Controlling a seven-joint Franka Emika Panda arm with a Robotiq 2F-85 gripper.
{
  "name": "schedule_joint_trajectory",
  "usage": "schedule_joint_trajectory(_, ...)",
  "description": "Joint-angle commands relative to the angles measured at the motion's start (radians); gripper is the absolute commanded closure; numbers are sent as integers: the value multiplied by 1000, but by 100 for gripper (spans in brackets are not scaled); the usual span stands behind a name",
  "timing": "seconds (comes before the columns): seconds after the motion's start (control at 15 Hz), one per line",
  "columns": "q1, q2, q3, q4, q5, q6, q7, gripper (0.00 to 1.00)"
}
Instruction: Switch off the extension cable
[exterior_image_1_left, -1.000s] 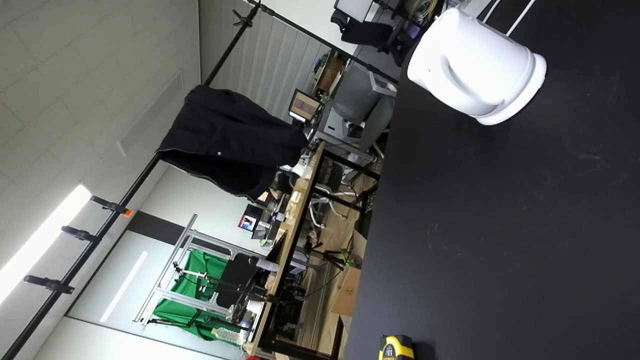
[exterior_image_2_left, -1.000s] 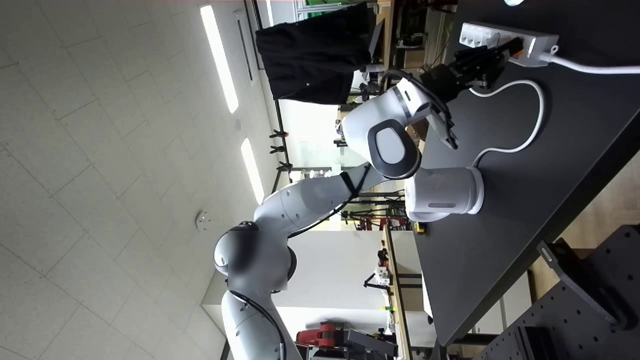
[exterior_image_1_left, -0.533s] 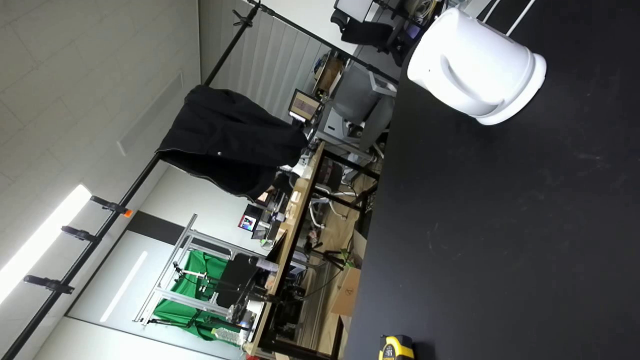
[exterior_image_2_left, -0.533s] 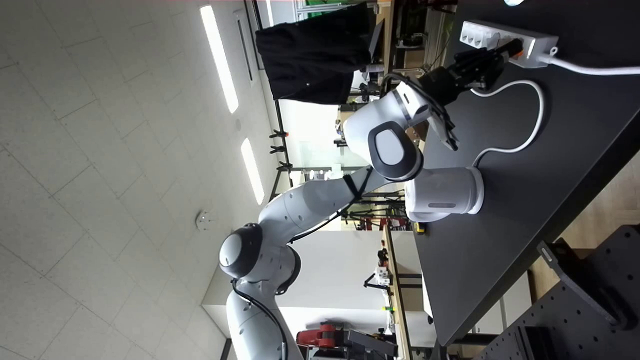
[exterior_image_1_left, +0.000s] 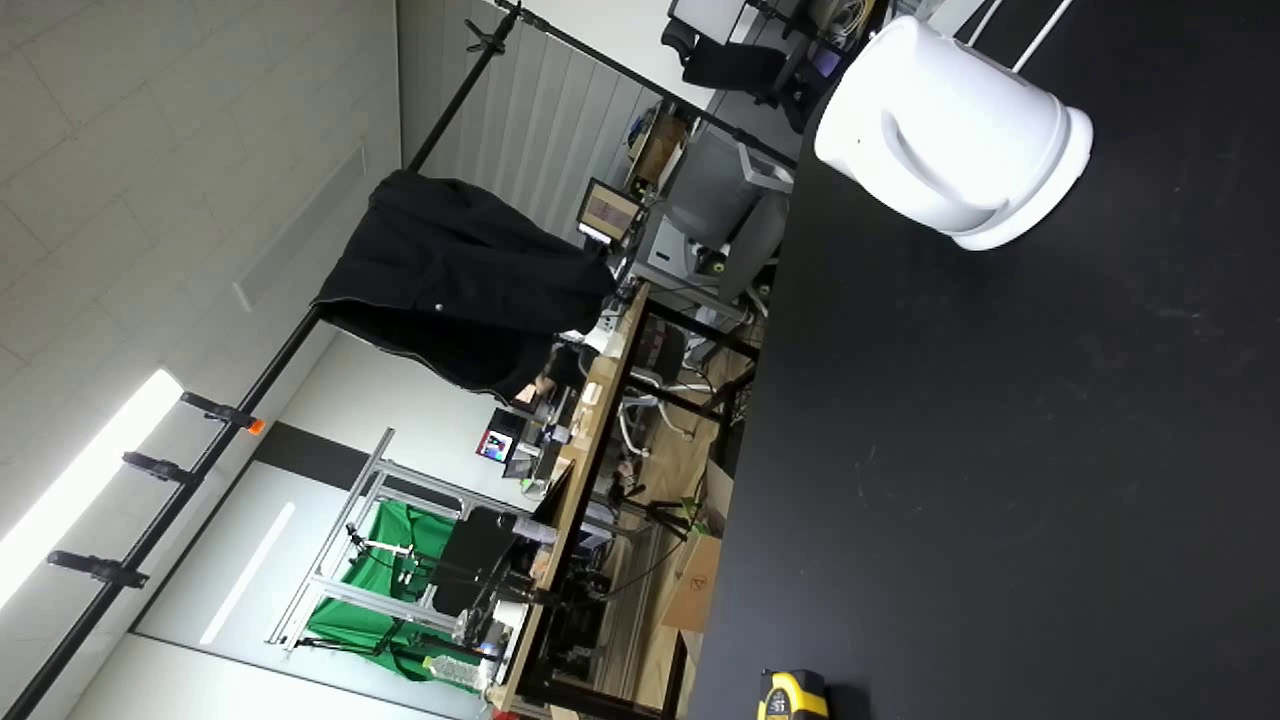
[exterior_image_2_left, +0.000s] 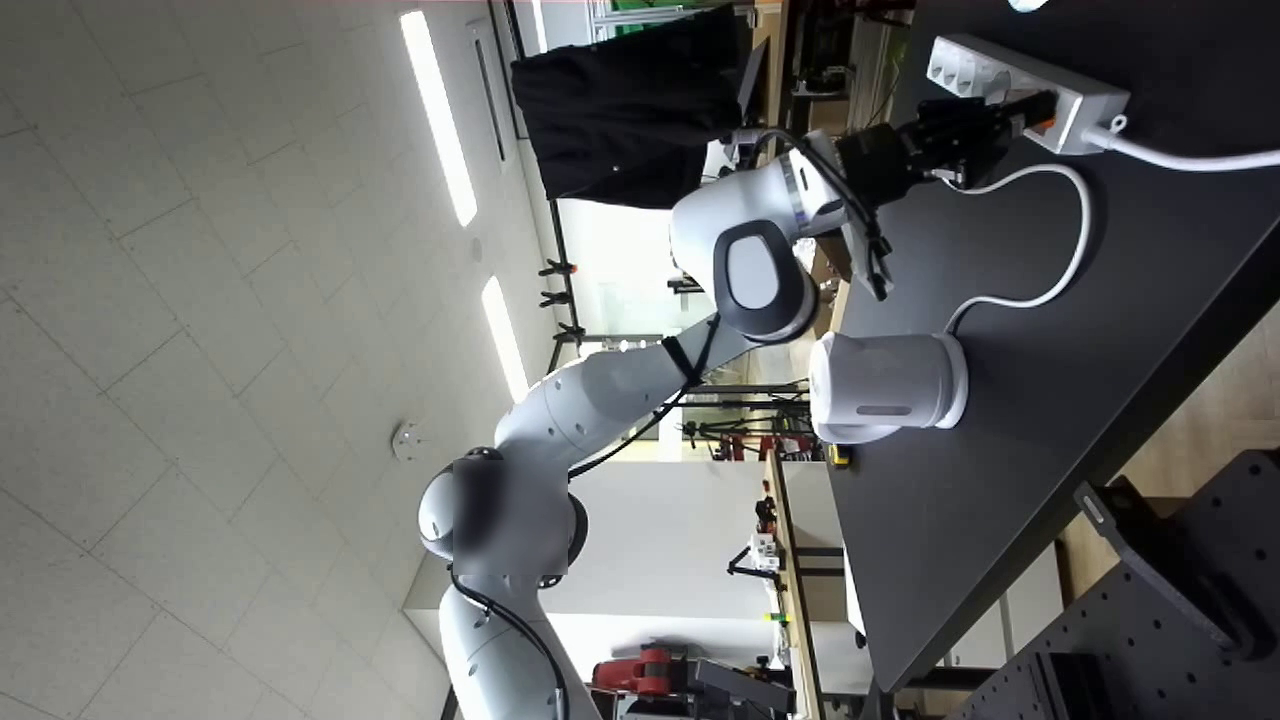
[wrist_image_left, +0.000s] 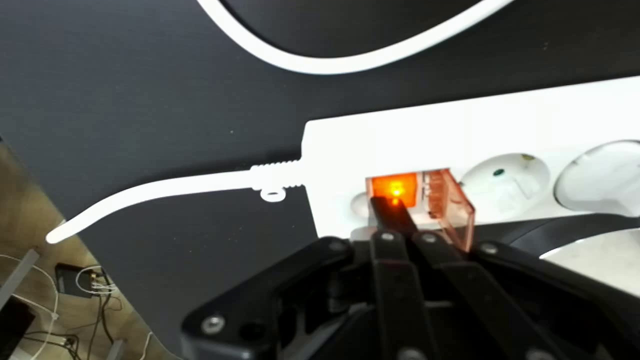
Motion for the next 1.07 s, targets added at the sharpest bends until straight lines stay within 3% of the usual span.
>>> schedule_joint_trajectory(0.0, -110, -51, 67, 43, -40, -117, 32, 100)
schedule_joint_trajectory(0.47, -246, -114, 179, 57, -28, -152, 28, 100)
schedule_joint_trajectory(1.0, -274, -168, 192, 50, -45, -224, 34, 100)
